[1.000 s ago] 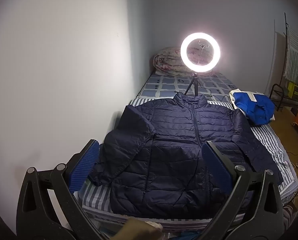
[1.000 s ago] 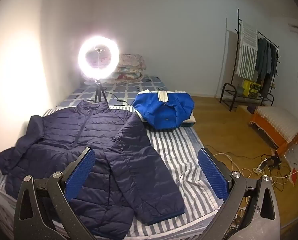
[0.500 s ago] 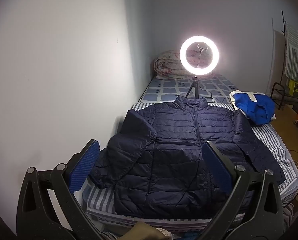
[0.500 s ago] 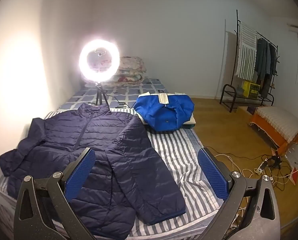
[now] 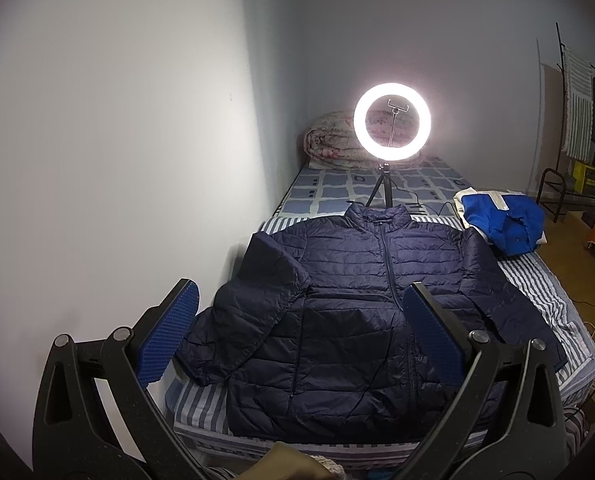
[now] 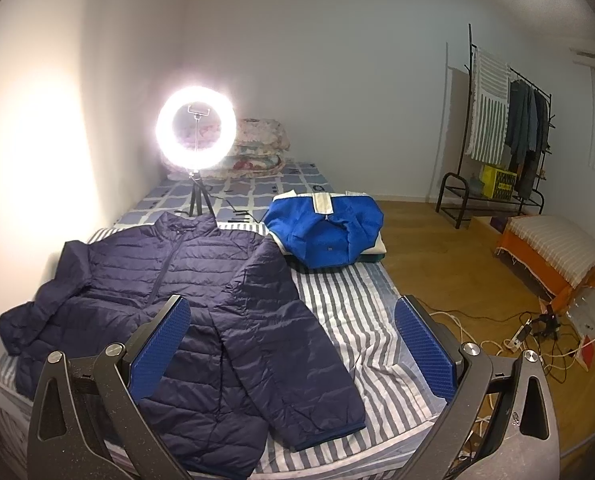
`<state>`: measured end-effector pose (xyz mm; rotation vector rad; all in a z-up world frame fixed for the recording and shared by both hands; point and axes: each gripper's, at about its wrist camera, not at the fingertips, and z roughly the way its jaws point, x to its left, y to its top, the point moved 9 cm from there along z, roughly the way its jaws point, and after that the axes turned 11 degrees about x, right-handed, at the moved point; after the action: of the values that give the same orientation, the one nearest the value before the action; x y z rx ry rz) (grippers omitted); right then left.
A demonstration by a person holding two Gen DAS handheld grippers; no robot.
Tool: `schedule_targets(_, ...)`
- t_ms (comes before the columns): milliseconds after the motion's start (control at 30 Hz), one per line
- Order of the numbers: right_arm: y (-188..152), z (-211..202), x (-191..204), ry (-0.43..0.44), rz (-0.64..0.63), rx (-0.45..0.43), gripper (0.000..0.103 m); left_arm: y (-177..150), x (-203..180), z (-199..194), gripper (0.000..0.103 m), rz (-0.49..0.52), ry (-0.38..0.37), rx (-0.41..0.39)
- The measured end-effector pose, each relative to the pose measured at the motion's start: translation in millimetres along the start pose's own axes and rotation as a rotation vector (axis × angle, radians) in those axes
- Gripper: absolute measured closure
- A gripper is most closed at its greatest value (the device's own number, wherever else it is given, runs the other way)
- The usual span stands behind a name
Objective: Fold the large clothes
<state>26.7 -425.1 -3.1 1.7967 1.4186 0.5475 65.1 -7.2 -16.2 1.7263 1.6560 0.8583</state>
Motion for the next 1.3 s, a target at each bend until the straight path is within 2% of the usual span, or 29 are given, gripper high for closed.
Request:
schedule_targets(533, 3.0, -3.3, -0.4, 0.003, -0.002, -0.008, 0.001, 3.2, -2.1, -8.1, 0.0, 0.001, 0.004, -0.03)
schedule_targets(1300, 3.4, -3.2, 4.8, 0.004, -0.005, -0.01, 0.001, 2.0, -1.0, -10.2, 0.0, -0.001, 0.006, -0.035)
